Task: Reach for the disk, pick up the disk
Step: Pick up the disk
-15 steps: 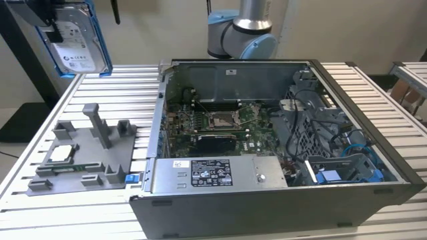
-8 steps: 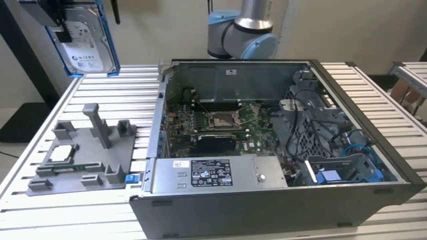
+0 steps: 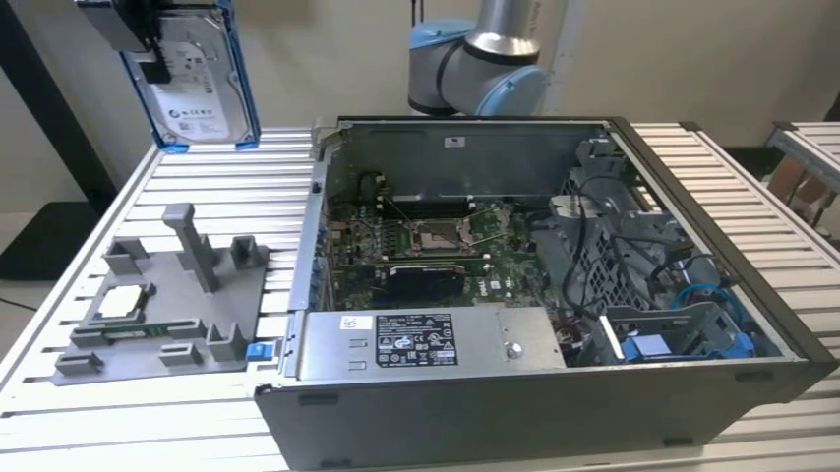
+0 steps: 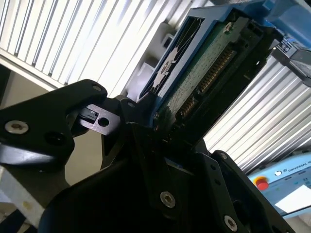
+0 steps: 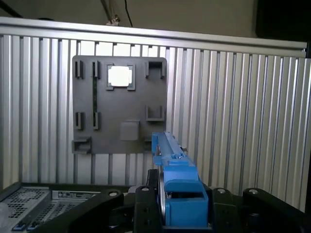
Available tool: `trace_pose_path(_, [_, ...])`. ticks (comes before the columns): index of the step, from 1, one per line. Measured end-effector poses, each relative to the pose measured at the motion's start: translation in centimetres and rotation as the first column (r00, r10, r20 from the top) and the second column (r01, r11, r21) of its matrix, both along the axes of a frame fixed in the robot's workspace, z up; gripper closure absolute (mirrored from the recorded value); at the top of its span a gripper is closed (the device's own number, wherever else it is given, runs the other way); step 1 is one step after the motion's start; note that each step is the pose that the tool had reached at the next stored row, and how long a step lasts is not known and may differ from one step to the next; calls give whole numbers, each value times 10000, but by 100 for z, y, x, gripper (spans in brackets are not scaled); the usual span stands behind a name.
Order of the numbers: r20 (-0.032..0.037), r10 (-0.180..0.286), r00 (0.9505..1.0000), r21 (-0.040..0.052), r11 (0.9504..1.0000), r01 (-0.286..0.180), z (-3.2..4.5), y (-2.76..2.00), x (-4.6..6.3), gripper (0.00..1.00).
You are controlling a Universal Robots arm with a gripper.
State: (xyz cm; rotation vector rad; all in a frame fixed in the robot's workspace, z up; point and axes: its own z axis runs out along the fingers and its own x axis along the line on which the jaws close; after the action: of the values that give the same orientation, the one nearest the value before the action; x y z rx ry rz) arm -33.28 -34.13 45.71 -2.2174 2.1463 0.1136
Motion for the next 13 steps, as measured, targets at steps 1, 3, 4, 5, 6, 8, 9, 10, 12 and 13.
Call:
trace_pose_path(1, [0, 0, 10000, 0, 10000, 0, 0, 0, 33, 100])
trace_pose_path(3, [0, 0, 10000, 0, 10000, 0, 0, 0, 103, 100])
trace_pose_path(4, [0, 0, 10000, 0, 10000, 0, 0, 0, 135, 100])
trace_pose_path(5, [0, 0, 10000, 0, 10000, 0, 0, 0, 168, 100])
trace_pose_path(6, [0, 0, 10000, 0, 10000, 0, 0, 0, 201, 100])
trace_pose_path(8, [-1, 0, 10000, 0, 10000, 0, 0, 0, 265, 100])
trace_pose_path(9, [0, 0, 10000, 0, 10000, 0, 0, 0, 298, 100])
trace_pose_path(10, [0, 0, 10000, 0, 10000, 0, 0, 0, 329, 100])
trace_pose_path(12, [0, 0, 10000, 0, 10000, 0, 0, 0, 391, 100])
trace_pose_path(13, [0, 1, 10000, 0, 10000, -1, 0, 0, 422, 100])
